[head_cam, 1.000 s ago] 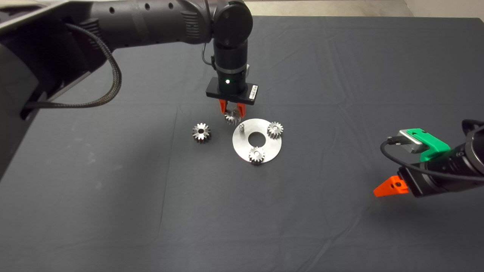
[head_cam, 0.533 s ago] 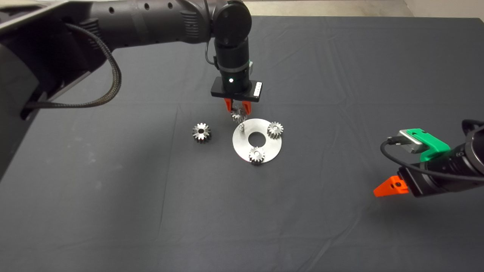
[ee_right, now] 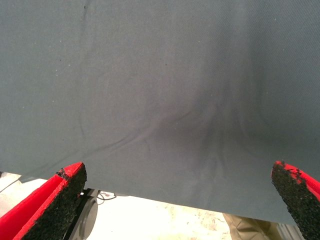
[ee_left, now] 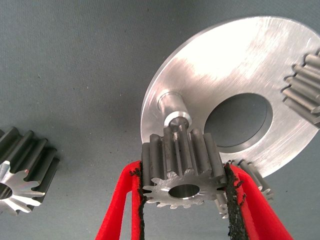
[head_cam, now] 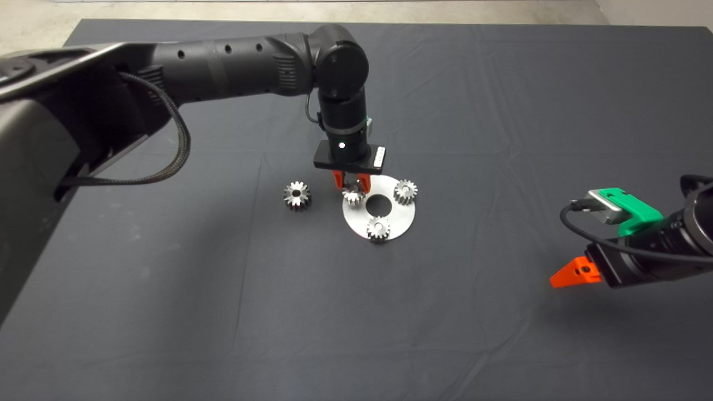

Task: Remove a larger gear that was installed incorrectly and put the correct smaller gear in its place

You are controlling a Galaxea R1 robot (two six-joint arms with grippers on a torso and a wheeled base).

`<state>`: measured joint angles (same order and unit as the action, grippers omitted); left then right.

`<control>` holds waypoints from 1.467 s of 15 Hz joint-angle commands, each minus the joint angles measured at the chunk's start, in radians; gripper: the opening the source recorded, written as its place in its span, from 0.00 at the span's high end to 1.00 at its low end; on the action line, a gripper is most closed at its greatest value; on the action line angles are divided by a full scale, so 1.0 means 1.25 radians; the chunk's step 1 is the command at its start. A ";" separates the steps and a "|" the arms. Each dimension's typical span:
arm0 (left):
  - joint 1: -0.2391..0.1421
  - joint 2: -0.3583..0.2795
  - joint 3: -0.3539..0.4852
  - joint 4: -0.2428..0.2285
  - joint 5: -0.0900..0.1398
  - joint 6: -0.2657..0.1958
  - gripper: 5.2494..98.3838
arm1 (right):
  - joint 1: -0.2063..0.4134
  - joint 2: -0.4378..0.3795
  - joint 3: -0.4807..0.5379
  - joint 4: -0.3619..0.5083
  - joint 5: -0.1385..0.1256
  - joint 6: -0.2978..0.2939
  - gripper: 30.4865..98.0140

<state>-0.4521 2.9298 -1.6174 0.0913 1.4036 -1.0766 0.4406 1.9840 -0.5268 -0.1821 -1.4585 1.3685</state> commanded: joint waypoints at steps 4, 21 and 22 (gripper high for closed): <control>-0.023 0.006 -0.013 -0.014 0.004 0.006 0.74 | 0.011 0.001 -0.002 0.019 0.003 -0.004 0.00; -0.052 0.006 -0.006 -0.017 0.007 0.007 0.75 | 0.011 0.019 -0.014 0.021 0.002 -0.004 0.00; -0.052 0.007 -0.005 -0.017 0.007 0.007 0.75 | 0.011 0.019 -0.014 0.021 0.002 -0.004 0.00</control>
<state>-0.4915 2.9340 -1.6347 0.0826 1.4123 -1.0709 0.4404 2.0132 -0.5445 -0.1821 -1.4585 1.3683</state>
